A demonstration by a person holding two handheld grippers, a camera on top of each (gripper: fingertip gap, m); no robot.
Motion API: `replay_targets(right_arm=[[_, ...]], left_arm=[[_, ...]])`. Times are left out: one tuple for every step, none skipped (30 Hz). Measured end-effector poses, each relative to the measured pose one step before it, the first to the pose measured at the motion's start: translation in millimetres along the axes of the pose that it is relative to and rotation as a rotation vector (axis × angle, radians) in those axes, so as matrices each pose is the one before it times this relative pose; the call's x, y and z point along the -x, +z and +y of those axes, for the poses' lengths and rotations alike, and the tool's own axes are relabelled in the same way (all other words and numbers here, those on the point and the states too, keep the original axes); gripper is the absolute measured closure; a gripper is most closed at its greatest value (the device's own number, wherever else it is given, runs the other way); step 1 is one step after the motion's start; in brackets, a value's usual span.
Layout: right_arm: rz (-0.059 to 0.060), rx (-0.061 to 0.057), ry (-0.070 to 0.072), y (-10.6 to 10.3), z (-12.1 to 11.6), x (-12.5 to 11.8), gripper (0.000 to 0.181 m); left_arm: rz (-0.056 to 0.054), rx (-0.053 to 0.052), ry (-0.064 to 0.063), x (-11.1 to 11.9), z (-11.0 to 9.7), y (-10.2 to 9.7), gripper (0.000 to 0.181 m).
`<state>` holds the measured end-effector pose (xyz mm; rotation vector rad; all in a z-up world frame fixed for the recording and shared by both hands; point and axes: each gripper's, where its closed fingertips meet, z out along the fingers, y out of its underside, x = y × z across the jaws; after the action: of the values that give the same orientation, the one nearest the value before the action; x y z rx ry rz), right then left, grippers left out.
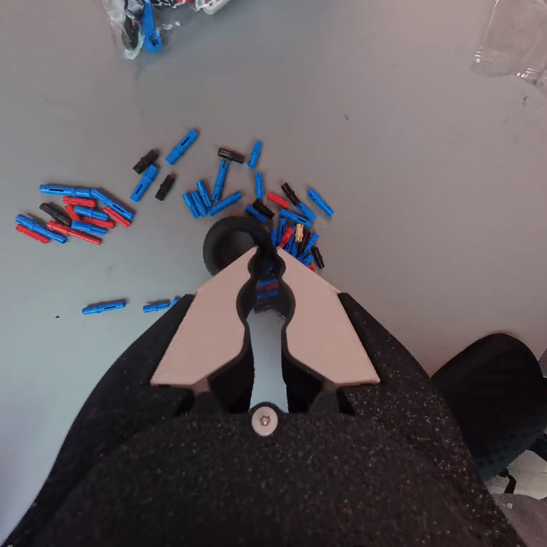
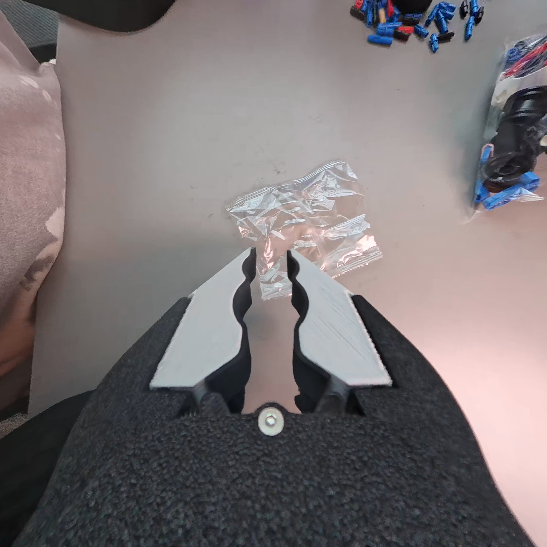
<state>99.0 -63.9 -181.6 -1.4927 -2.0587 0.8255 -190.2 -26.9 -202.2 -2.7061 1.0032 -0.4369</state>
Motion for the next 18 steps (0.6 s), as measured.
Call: replay_targets(right_arm=[[-0.0023,-0.0015,0.003,0.07,0.27,0.03,0.16],[-0.0025,-0.0018,0.0014,0.1,0.2,0.35,0.16],[0.0019,-0.0027,-0.0006,-0.1,-0.09,-0.28,0.16],[0.0025,-0.0027,-0.0006,-0.16,-0.31,-0.3,0.16],[0.0007,-0.0028,-0.0002,-0.29,-0.34,0.01,0.16],[0.0017,-0.0049,-0.0005,-0.44,-0.75,-0.23,0.16],[0.0039,-0.0066,-0.0002,-0.41,-1.05,-0.61,0.16],[0.0039,-0.0047,0.0005,-0.35,-0.69,-0.69,0.16],[0.0025,-0.0016,0.0,-0.16,-0.24,-0.3,0.16],[0.0025,-0.0019,-0.001,-0.05,-0.1,-0.24,0.16],[0.0016,-0.0037,-0.0007,0.16,-0.3,0.0,0.16],[-0.0002,-0.0024,0.0011,0.36,-0.1,0.01,0.16],[-0.0012,0.0007,0.0008,0.59,0.46,0.28,0.16],[0.0001,0.0023,-0.0006,0.56,0.73,0.1,0.16],[0.0024,0.0029,-0.0009,0.74,0.75,-0.3,0.16],[0.0025,0.0039,-0.0009,0.54,0.86,-0.18,0.16],[0.0026,0.0038,-0.0016,0.36,0.74,-0.13,0.16],[0.0029,0.0008,-0.0022,-0.07,0.25,-0.21,0.16]], left_arm=[[-0.0036,-0.0008,0.0071,-2.58,0.13,0.52,0.175],[0.0076,-0.0022,0.0066,-4.25,-0.21,0.23,0.175],[0.0111,-0.0049,0.0083,-4.84,-0.58,0.05,0.175],[0.0006,-0.0056,0.0084,-3.02,-0.79,-0.66,0.174],[-0.0089,-0.0074,0.0054,-0.77,-1.01,-1.79,0.174],[-0.0146,-0.0121,-0.0004,1.52,-1.41,-3.18,0.174],[-0.0222,-0.0135,-0.0079,4.57,-1.26,-4.6,0.174],[-0.0336,-0.0122,-0.0157,8.31,-0.49,-5.71,0.174],[-0.0387,-0.0137,-0.0246,10.99,-0.16,-6.31,0.174],[-0.0373,-0.0077,-0.0315,12.45,1.24,-6.23,0.175],[-0.0475,0.0049,-0.0306,15.38,3.52,-5.12,0.174],[-0.0533,0.0056,-0.0336,17.58,4.24,-3.7,0.174],[-0.0373,0.0019,-0.0416,16.13,3.87,-1.62,0.174],[-0.0229,0.0023,-0.0443,14.36,4.3,0.46,0.174],[-0.0229,0.0092,-0.0443,13.61,5.51,2.21,0.174],[-0.0072,0.0223,-0.0376,9.41,7.7,3.44,0.174],[0.0049,0.0265,-0.027,4.73,8.2,3.53,0.174],[0.0063,0.0167,-0.0129,1.22,6.66,2.64,0.174]])
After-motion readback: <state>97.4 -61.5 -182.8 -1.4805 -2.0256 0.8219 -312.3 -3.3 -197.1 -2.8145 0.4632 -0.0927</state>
